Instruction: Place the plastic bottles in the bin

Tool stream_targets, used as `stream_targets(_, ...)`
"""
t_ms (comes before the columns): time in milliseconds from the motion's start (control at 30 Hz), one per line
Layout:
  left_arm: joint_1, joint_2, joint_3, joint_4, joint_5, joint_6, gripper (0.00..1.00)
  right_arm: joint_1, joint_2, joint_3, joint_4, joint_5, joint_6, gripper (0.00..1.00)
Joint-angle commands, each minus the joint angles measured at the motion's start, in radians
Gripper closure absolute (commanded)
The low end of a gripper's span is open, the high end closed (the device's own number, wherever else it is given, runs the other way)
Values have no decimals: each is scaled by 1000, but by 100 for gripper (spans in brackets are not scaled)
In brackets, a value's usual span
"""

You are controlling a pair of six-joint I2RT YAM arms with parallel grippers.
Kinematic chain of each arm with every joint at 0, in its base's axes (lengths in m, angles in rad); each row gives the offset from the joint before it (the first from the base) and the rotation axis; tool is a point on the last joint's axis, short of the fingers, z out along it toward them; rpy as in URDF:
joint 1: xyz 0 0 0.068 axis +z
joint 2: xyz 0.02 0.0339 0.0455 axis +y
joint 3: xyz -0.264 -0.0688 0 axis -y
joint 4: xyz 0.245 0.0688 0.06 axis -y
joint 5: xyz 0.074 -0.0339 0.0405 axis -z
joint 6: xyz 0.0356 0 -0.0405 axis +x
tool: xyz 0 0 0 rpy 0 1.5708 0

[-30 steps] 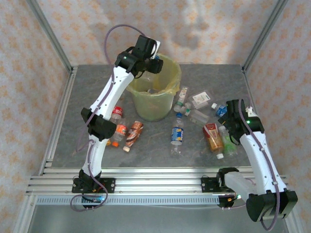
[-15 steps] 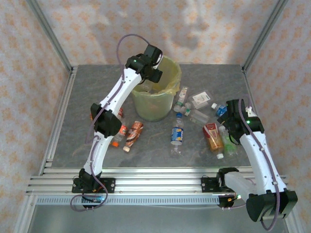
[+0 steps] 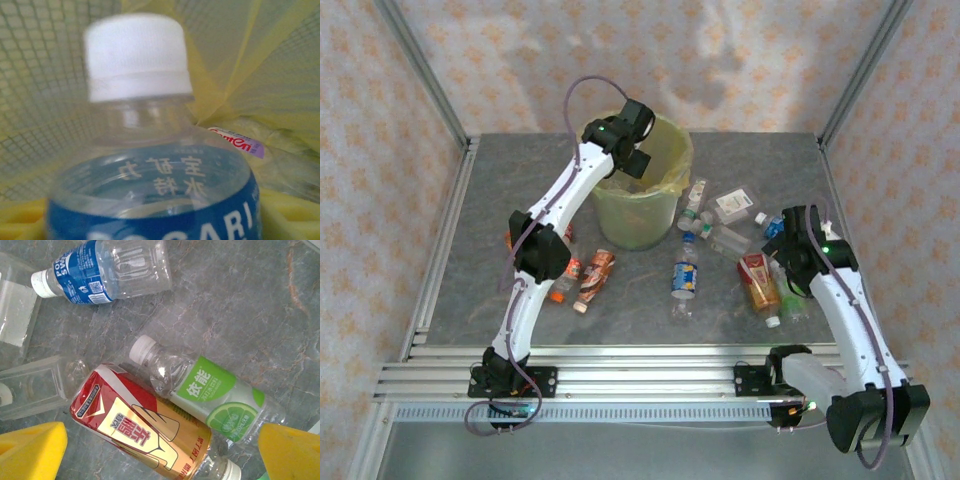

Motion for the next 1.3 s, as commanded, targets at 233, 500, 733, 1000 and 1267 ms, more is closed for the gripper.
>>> stream_targets(233,-1,-17,1,-24,-61,-8,2,-6,47,-16,-5,68,2,4)
stream_targets(500,-4,-110,1,-38,-94,-32,0,-43,98,-33,-59,88,-5,1)
stream_targets(733,-46,-222,-7,-32,-121,-18,0,-71,130,-66,-88,105,-11,1)
stream_targets(1000,-127,-426,-168,50,-166,13,0,-97,224,-80,-86,50,-30,1)
stream_targets(1267,-142,-637,-400,182,-75,-25,0,-97,329,-79,-78,33,-40,1)
